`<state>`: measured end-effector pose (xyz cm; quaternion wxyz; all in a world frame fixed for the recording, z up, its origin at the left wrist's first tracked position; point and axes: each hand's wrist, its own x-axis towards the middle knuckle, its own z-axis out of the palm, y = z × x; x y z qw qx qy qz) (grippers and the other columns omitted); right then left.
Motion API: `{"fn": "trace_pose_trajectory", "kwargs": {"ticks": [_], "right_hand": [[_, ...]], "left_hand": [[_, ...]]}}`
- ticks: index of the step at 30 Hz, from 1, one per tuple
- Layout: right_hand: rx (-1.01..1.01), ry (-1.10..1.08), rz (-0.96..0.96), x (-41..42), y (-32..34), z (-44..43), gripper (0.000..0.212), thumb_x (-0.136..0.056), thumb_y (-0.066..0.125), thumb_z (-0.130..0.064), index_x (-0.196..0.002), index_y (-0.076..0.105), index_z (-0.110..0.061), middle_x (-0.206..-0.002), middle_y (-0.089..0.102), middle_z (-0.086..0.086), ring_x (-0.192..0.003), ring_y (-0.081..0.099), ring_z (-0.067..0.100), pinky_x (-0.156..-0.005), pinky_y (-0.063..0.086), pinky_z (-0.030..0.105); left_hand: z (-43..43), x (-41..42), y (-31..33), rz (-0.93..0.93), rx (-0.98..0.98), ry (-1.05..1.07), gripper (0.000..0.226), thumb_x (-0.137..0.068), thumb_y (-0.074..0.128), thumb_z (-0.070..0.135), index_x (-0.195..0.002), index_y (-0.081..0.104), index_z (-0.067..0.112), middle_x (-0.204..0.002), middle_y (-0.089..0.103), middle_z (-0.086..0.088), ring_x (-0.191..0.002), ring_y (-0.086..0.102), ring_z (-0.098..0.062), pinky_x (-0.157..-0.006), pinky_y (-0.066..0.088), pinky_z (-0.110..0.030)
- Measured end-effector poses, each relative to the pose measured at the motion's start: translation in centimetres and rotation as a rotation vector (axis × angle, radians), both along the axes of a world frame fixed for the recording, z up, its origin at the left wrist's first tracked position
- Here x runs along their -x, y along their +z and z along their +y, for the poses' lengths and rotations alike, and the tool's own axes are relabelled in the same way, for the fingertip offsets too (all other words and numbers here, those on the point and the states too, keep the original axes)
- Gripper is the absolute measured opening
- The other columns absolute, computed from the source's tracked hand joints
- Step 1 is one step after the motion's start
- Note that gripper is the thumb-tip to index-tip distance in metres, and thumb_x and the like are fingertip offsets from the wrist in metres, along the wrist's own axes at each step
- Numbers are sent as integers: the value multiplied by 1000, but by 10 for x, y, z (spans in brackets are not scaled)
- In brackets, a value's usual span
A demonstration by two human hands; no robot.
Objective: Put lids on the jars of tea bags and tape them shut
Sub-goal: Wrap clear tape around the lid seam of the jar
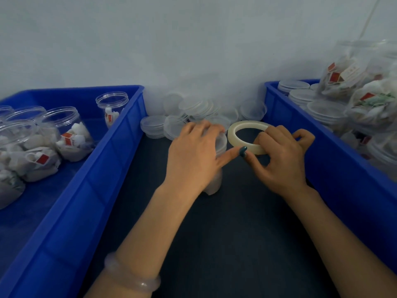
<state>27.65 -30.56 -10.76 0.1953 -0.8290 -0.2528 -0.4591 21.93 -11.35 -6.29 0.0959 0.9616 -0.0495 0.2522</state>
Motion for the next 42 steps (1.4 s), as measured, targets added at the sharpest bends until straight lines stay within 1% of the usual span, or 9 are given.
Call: {"fn": "trace_pose_trajectory", "kwargs": {"ticks": [5, 11, 16, 22, 27, 31, 35, 40, 42], "right_hand": [[42, -22, 23, 0, 4, -2, 40, -98, 46, -52, -74, 57, -21, -82, 52, -8, -81, 49, 16, -78, 15, 35], [39, -15, 80, 3, 12, 1, 49, -96, 41, -60, -72, 56, -20, -78, 50, -8, -79, 47, 14, -77, 14, 34], [38, -39, 79, 3, 12, 2, 47, -95, 45, -62, -74, 56, -21, -80, 51, -7, -80, 47, 15, -78, 13, 33], [47, 28, 144, 3, 9, 6, 52, -99, 32, -64, -76, 54, -23, -78, 48, -13, -79, 43, 12, -76, 14, 35], [54, 137, 194, 1, 8, 1, 51, -99, 30, -65, -74, 52, -27, -69, 41, -19, -78, 42, 11, -76, 16, 36], [110, 166, 163, -1, 6, -1, 44, -103, 26, -61, -80, 47, -30, -75, 43, -16, -80, 39, 10, -77, 15, 36], [113, 233, 259, -2, -3, 1, 47, -104, 17, -60, -88, 49, -30, -77, 46, -15, -79, 42, 11, -78, 16, 35], [52, 134, 194, -3, -1, 4, 38, -101, 35, -53, -77, 49, -27, -71, 43, -16, -75, 41, 11, -77, 16, 35], [55, 95, 151, -4, 2, 0, 42, -99, 39, -57, -76, 53, -25, -74, 45, -15, -78, 41, 11, -78, 16, 35]], "left_hand": [[2, 5, 3, -17, 16, -95, 64, -86, 37, 70, -132, 57, 30, -136, 56, 13, -127, 44, -9, -88, 37, -22], [5, 9, 2, 62, 182, -246, 59, -83, 54, 63, -133, 51, 30, -132, 53, 15, -119, 45, 0, -87, 33, -17], [10, 7, 7, 135, 275, -325, 58, -81, 59, 56, -135, 55, 33, -135, 54, 18, -118, 45, 5, -91, 29, 0], [9, 7, 8, 144, 272, -326, 66, -79, 63, 53, -140, 53, 30, -147, 42, 19, -126, 41, 6, -95, 30, -5], [8, 6, 12, 140, 255, -350, 52, -80, 71, 41, -128, 61, 28, -128, 56, 16, -117, 51, -3, -95, 37, -14], [12, 3, 16, 158, 237, -407, 48, -78, 73, 38, -123, 64, 28, -125, 57, 15, -115, 51, -3, -98, 38, -17], [15, -1, 17, 160, 253, -445, 43, -78, 75, 35, -119, 66, 27, -122, 60, 16, -115, 51, -3, -102, 39, -23], [16, -3, 16, 174, 240, -440, 56, -75, 77, 61, -120, 65, 31, -123, 59, 17, -116, 50, -2, -100, 35, -18], [15, -3, 15, 161, 253, -428, 53, -76, 76, 60, -119, 65, 31, -123, 60, 17, -116, 50, -2, -100, 35, -19]]}}
